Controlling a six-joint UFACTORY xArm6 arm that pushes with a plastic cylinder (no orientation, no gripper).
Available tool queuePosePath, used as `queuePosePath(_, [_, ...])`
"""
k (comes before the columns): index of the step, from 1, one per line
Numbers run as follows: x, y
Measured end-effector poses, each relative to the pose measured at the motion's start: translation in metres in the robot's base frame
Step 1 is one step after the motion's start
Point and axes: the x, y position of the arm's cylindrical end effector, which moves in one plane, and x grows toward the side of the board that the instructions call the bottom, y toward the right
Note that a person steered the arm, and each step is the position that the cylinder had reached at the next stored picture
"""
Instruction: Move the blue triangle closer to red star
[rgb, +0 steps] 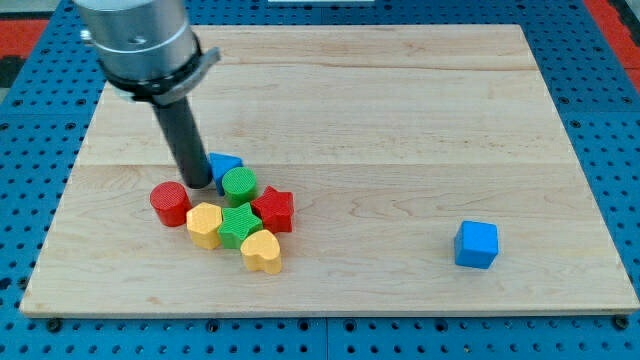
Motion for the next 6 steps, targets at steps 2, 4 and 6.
queuePosePath(2, [-0.033, -0.008])
queuePosePath(4, [-0.019, 0.065])
queuePosePath(6, [-0.019, 0.049])
